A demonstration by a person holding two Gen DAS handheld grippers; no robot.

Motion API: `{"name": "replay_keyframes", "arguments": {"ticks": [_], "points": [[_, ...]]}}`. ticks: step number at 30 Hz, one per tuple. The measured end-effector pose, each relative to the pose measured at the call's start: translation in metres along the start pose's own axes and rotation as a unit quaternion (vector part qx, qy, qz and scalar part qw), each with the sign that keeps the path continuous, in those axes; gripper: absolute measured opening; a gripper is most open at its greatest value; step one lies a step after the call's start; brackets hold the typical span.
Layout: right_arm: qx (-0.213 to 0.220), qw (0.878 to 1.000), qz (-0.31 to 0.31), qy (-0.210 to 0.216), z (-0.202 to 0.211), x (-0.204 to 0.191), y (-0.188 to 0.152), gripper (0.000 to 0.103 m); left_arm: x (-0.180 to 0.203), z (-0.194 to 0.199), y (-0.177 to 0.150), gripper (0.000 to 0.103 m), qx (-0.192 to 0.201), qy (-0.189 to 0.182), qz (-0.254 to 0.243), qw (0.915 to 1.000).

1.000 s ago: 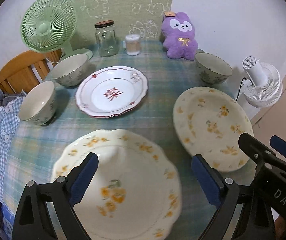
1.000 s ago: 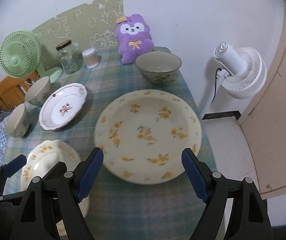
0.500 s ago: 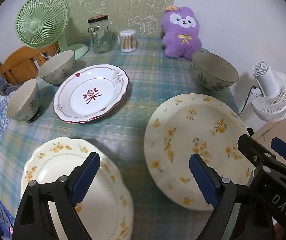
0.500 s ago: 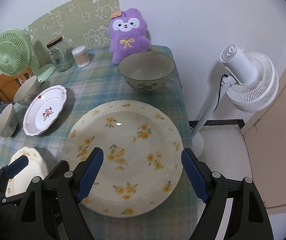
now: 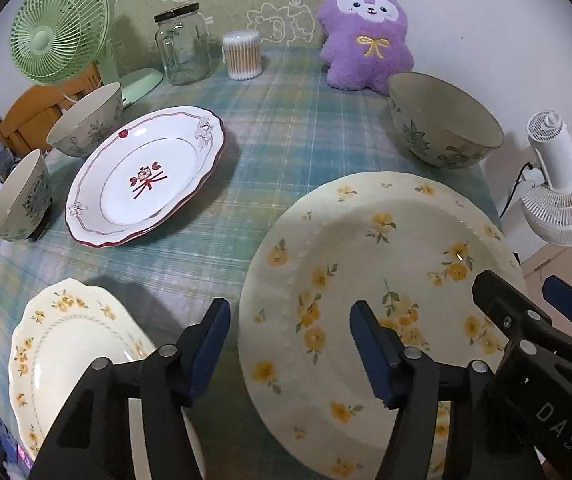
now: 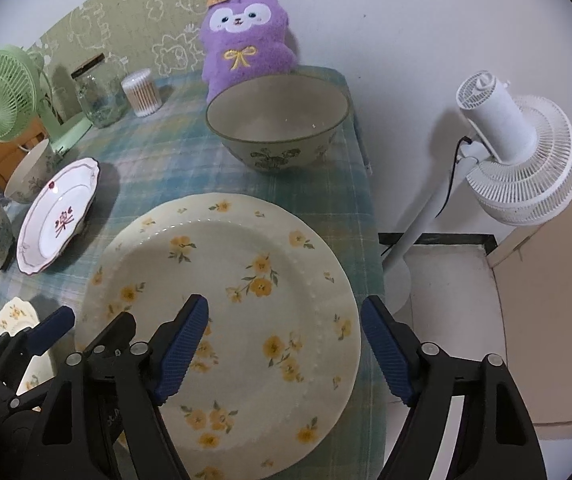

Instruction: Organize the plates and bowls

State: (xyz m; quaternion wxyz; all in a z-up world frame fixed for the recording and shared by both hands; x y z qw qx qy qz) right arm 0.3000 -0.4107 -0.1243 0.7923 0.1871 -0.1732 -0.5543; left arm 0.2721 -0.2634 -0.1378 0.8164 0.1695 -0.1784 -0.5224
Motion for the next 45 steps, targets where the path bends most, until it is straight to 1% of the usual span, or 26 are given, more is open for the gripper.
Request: {"name": "replay_keyframes", "arguments": {"ticks": [4, 8, 12, 18, 21, 22, 23, 27, 32, 40, 45], "points": [[-0.007, 1.000, 0.002, 0.003, -0.010, 0.002, 0.000, 0.079, 0.000, -0.008, 0.001, 0.056, -0.003, 0.005, 0.006, 1.0000], [-0.016, 1.000, 0.010, -0.002, -0.018, 0.003, -0.001, 0.078, -0.005, -0.016, 0.003, 0.048, -0.014, 0.008, 0.021, 0.9996], [-0.020, 1.000, 0.016, -0.005, -0.023, 0.004, 0.000, 0.076, -0.005, -0.017, 0.005, 0.049, -0.014, 0.006, 0.028, 0.9995], [-0.035, 0.999, 0.016, -0.005, -0.034, 0.009, 0.001, 0.068, -0.003, -0.017, 0.006, 0.050, -0.010, 0.013, 0.020, 0.9997], [-0.042, 0.999, 0.011, -0.008, -0.039, 0.012, 0.002, 0.062, -0.002, -0.017, 0.006, 0.051, -0.010, 0.015, 0.020, 0.9996], [-0.045, 0.999, 0.012, -0.013, -0.041, 0.013, 0.003, 0.058, -0.002, -0.017, 0.006, 0.051, -0.010, 0.016, 0.019, 0.9996], [-0.043, 0.999, 0.013, -0.013, -0.041, 0.014, 0.003, 0.057, -0.002, -0.017, 0.006, 0.051, -0.009, 0.017, 0.018, 0.9996], [-0.044, 0.999, 0.020, -0.012, -0.042, 0.014, 0.003, 0.057, -0.001, -0.017, 0.007, 0.052, -0.008, 0.020, 0.016, 0.9996], [-0.056, 0.998, 0.021, -0.006, -0.041, 0.014, 0.003, 0.055, -0.001, -0.017, 0.008, 0.052, -0.012, 0.025, 0.022, 0.9994], [-0.064, 0.998, 0.022, -0.003, -0.030, 0.014, -0.009, 0.052, -0.002, -0.011, 0.002, 0.051, -0.017, 0.030, 0.018, 0.9993], [-0.070, 0.997, 0.021, -0.002, -0.022, 0.015, -0.019, 0.051, -0.001, -0.005, -0.006, 0.050, -0.019, 0.030, 0.009, 0.9993]]}}
Point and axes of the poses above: each gripper's, at about its wrist camera, not at the fingertips, and z roughly against the way its jaws point, x to its right, y to its top, the point moved 4 cm from there along -z, roughly the way its jaws point, and after that the axes turned 15 degrees about z, right-handed, at the moved point
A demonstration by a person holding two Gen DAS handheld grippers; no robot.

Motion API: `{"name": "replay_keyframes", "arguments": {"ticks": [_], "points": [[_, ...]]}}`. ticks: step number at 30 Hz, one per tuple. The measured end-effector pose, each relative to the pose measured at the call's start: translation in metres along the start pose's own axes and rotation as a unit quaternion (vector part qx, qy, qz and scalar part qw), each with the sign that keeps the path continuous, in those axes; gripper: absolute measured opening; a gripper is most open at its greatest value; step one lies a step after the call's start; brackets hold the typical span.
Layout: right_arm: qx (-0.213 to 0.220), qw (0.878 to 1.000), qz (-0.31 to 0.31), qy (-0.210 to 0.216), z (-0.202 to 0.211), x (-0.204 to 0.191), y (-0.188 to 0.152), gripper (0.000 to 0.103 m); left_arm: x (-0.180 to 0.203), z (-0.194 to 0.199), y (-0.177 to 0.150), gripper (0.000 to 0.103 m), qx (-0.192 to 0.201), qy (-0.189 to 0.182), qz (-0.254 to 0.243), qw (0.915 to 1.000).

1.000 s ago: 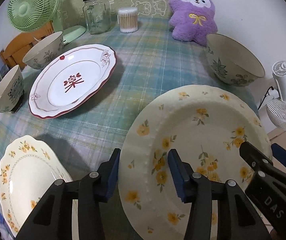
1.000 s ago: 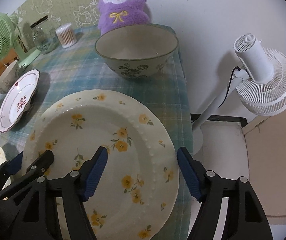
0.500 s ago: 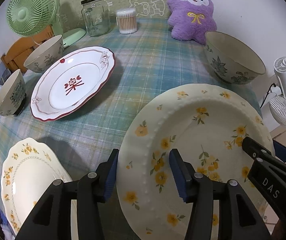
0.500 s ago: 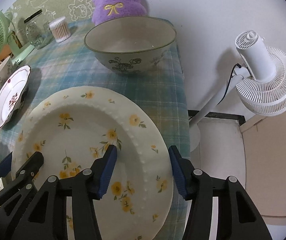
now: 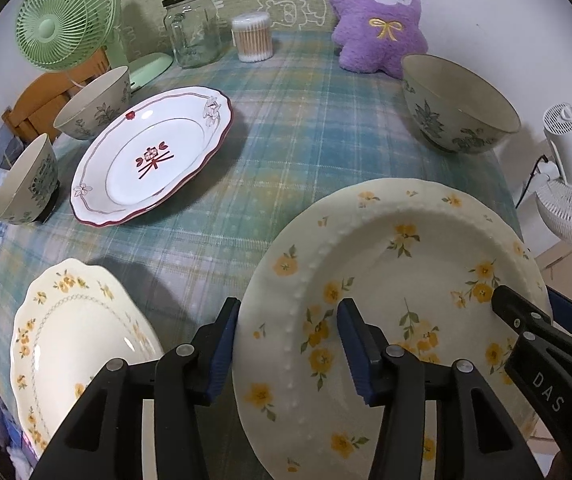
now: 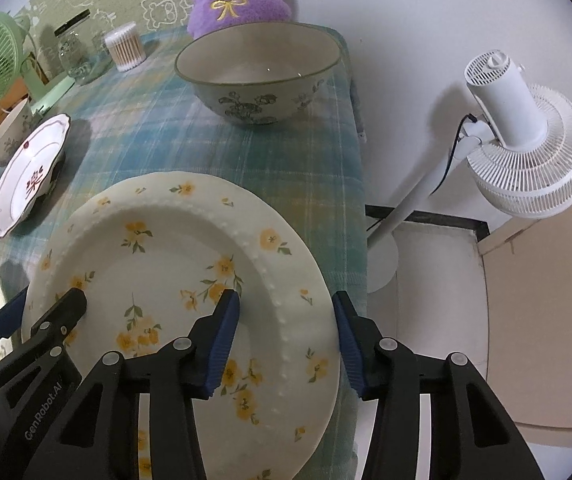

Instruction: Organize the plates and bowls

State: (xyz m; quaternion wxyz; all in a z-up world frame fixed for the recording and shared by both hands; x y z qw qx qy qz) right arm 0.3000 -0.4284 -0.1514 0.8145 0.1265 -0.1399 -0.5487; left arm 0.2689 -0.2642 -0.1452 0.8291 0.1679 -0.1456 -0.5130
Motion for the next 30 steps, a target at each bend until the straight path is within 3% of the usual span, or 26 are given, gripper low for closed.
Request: {"name": "replay_keyframes", "arguments": {"ticks": [15, 30], "points": [[0.021, 1.000, -0.010, 0.001, 0.038, -0.009, -0.019, 0.051, -0.013, 0.036, -0.015, 0.049, 0.010, -0.007, 0.013, 0.9998], [0.028, 1.000, 0.000, 0.014, 0.071, -0.056, -0.028, 0.051, -0.058, 0.067, -0.014, 0.049, 0.032, -0.007, 0.023, 0.9992]]}}
Point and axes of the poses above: each gripper's, at about its wrist camera, not at the fingertips, and z roughly against the way its jaws point, x to its right, y to its top, the point moved 4 cm from there along -z, roughly the way its jaws point, and after that the axes turned 15 degrees about z, right-handed, at the moved point
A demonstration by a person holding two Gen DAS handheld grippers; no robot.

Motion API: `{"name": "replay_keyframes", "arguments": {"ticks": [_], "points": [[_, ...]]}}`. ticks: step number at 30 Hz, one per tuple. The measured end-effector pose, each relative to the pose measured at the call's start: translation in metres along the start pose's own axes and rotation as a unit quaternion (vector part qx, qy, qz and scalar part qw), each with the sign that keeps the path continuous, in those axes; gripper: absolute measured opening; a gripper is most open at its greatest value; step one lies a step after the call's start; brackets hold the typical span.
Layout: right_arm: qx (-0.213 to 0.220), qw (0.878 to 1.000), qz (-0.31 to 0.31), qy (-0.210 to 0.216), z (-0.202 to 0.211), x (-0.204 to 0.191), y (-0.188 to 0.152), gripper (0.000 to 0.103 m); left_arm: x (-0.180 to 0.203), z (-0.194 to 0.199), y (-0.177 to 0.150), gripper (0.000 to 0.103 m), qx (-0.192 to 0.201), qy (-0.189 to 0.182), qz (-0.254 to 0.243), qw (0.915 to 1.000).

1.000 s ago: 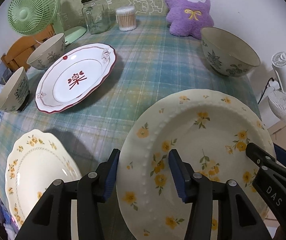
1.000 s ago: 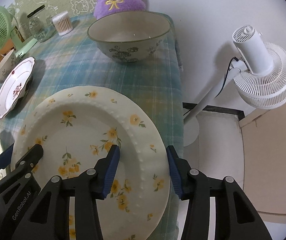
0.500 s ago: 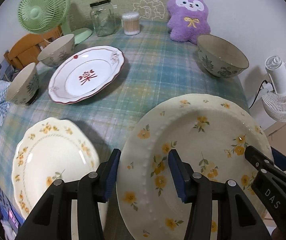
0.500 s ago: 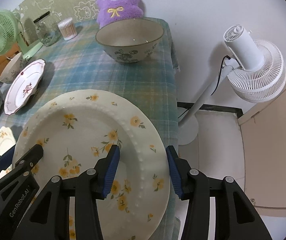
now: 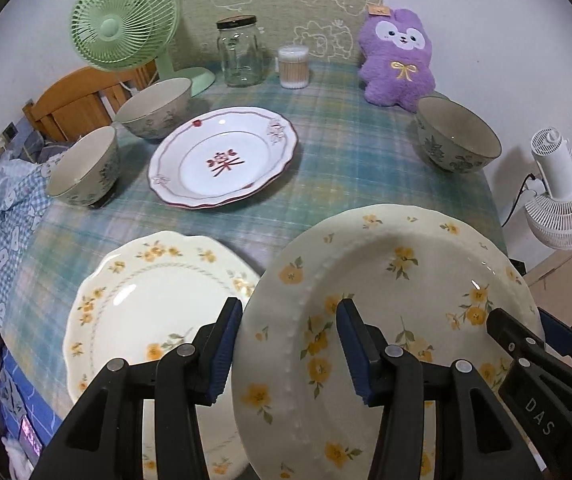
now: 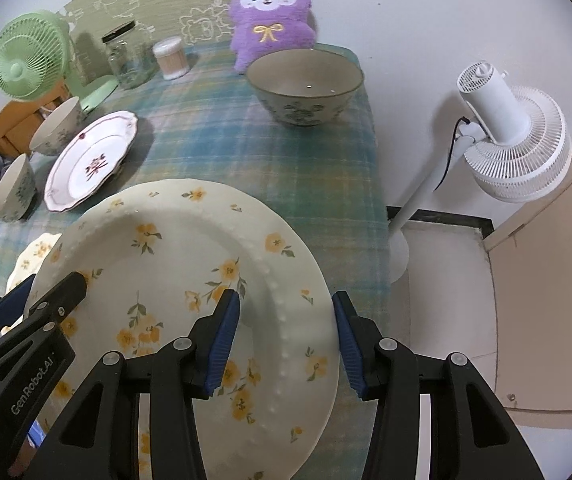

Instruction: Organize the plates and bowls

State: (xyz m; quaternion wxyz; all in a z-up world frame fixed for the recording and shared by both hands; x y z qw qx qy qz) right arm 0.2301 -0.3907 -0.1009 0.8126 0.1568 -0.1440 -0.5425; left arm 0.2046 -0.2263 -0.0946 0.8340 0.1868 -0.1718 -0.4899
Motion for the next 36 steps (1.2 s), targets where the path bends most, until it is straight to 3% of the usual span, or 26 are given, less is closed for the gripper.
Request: {"name": "replay_keyframes", "arguments": {"ticks": [36], "points": [[-0.027, 0.999, 0.035, -0.023, -0.007, -0.159, 0.014, 0.051, -0.151, -0.024, 0.011, 0.049, -0.046, -0.011, 0.010, 0.9988]]}}
Point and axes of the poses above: each gripper's, at about its wrist camera, not at the fingertips, and z roughly against the way its jaws point, x to its right, y to its top, the point moved 4 cm from there along -z, roughly the way its jaws point, and after that the axes turned 15 degrees about z, right-handed, at the moved point
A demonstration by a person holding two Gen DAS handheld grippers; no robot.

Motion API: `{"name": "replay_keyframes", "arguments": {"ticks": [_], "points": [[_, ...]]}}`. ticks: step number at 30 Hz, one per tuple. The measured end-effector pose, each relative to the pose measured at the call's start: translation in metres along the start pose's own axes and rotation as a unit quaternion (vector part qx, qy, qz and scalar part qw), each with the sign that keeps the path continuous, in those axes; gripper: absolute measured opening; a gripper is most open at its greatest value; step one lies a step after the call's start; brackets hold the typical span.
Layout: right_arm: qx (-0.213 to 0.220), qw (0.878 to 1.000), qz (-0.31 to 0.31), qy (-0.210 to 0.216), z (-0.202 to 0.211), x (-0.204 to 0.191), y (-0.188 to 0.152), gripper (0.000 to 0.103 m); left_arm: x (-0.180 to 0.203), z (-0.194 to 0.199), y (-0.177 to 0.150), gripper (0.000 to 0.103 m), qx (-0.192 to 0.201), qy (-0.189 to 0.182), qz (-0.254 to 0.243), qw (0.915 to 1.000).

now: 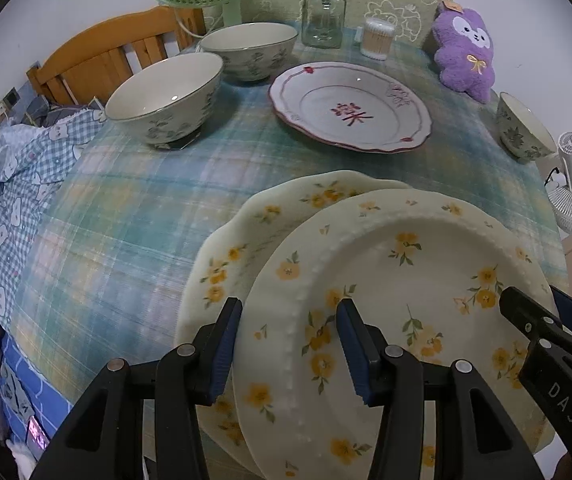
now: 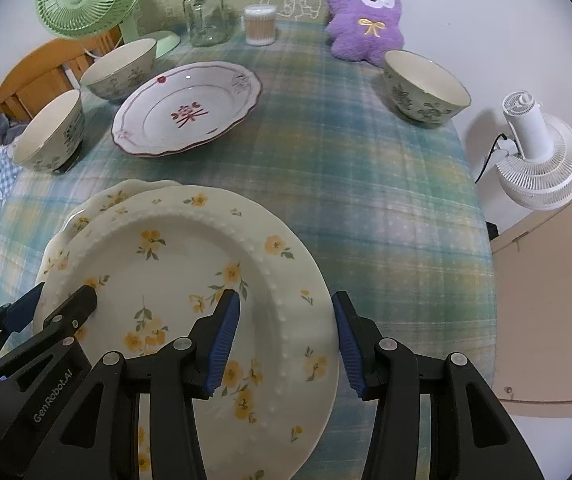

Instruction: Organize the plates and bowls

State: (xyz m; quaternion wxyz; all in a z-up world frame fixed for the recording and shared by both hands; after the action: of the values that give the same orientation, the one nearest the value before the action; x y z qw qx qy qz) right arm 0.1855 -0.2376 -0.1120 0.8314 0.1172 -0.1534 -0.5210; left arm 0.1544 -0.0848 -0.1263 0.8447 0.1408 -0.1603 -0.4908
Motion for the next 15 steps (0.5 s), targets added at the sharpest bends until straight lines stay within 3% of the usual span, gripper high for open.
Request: {"name": "replay_keyframes", "arguments": {"ticks": [15], "points": [[-0.024, 1.000, -0.008, -0.011, -0.016, -0.013, -0.006, 0.051, -0.010, -0.014, -0.001, 0.051, 0.002, -0.003, -0.022, 0.9997]]}}
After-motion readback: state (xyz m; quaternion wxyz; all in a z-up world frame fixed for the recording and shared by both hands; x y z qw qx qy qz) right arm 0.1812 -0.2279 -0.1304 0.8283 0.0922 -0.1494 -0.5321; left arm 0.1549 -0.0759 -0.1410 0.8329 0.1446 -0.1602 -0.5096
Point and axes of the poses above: each gripper's, at about its wrist camera, not at the fingertips, and z roughly against the way its jaws point, x to its right, y to its top, the point moved 4 cm from there along -z, roughly the way its jaws point, and after that the axes turned 15 degrees about z, right-handed, at the moved point
